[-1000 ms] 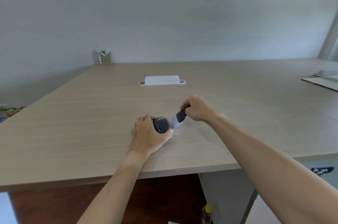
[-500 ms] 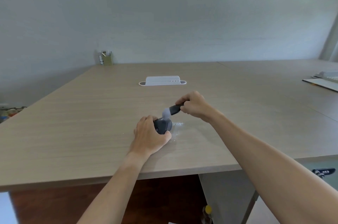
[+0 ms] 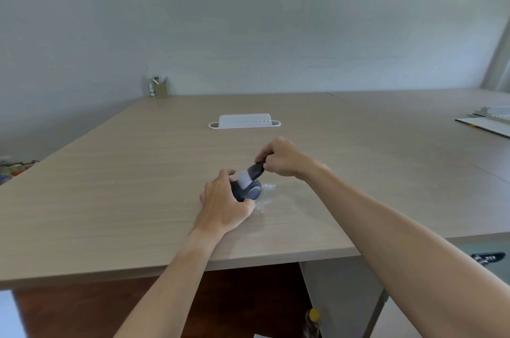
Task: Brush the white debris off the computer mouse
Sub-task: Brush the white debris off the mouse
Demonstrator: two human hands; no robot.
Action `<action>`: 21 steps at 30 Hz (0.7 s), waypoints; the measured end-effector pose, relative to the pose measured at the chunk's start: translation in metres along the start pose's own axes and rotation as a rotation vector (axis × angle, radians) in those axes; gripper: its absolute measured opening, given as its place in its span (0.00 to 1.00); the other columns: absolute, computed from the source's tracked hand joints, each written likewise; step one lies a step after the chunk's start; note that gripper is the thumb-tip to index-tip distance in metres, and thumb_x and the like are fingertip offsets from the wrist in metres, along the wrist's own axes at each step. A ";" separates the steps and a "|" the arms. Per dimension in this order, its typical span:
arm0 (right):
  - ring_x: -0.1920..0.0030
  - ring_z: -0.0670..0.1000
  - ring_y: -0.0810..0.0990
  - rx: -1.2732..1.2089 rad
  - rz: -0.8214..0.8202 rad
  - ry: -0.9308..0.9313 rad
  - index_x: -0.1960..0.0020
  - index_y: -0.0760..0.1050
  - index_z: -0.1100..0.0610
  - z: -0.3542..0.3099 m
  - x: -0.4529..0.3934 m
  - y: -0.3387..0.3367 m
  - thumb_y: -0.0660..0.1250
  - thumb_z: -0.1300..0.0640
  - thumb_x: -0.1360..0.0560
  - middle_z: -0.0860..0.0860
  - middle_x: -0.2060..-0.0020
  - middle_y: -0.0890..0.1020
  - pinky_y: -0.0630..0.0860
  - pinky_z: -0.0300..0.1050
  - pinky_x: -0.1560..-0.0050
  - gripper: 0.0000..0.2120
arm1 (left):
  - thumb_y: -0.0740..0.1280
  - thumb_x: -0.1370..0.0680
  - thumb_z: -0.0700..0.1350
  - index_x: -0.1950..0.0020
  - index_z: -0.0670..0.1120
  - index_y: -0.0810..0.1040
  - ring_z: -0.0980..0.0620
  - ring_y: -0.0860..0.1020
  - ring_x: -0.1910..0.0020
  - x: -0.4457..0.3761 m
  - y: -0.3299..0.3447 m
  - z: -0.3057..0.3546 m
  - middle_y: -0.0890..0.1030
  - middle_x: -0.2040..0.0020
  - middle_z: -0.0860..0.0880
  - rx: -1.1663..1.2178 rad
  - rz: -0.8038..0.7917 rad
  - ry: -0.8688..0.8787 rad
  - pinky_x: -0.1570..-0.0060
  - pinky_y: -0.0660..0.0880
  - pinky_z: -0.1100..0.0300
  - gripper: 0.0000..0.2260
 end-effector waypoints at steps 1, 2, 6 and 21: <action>0.46 0.56 0.79 0.055 0.000 0.003 0.50 0.84 0.63 0.003 -0.002 0.001 0.57 0.71 0.31 0.59 0.50 0.85 0.76 0.45 0.49 0.19 | 0.67 0.37 0.52 0.31 0.51 0.66 0.47 0.71 0.39 0.000 0.001 -0.001 0.77 0.43 0.55 0.008 -0.007 -0.004 0.41 0.60 0.57 0.34; 0.46 0.57 0.80 0.106 0.014 0.014 0.51 0.84 0.63 0.006 -0.003 -0.002 0.57 0.71 0.31 0.60 0.49 0.84 0.78 0.47 0.47 0.19 | 0.67 0.37 0.52 0.31 0.51 0.65 0.47 0.71 0.39 0.001 0.001 -0.001 0.78 0.43 0.54 0.015 -0.011 -0.005 0.41 0.59 0.57 0.34; 0.49 0.56 0.80 0.104 0.095 0.034 0.51 0.84 0.64 0.007 -0.006 -0.018 0.57 0.71 0.31 0.58 0.50 0.84 0.78 0.46 0.50 0.18 | 0.66 0.38 0.50 0.31 0.53 0.64 0.48 0.71 0.39 0.000 0.002 -0.003 0.79 0.43 0.54 0.031 -0.018 -0.001 0.39 0.61 0.56 0.34; 0.49 0.54 0.77 -0.040 0.106 0.038 0.50 0.84 0.63 0.007 0.000 -0.019 0.57 0.71 0.31 0.57 0.53 0.84 0.74 0.41 0.53 0.18 | 0.67 0.39 0.46 0.28 0.53 0.57 0.49 0.76 0.47 0.000 -0.002 -0.001 0.79 0.51 0.54 0.144 -0.006 0.017 0.38 0.71 0.46 0.41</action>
Point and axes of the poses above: each hand's wrist, its own x-axis away from the middle knuckle, its own y-axis out of the palm, z = x × y, the point moved 9 cm from there along -x, towards the middle knuckle
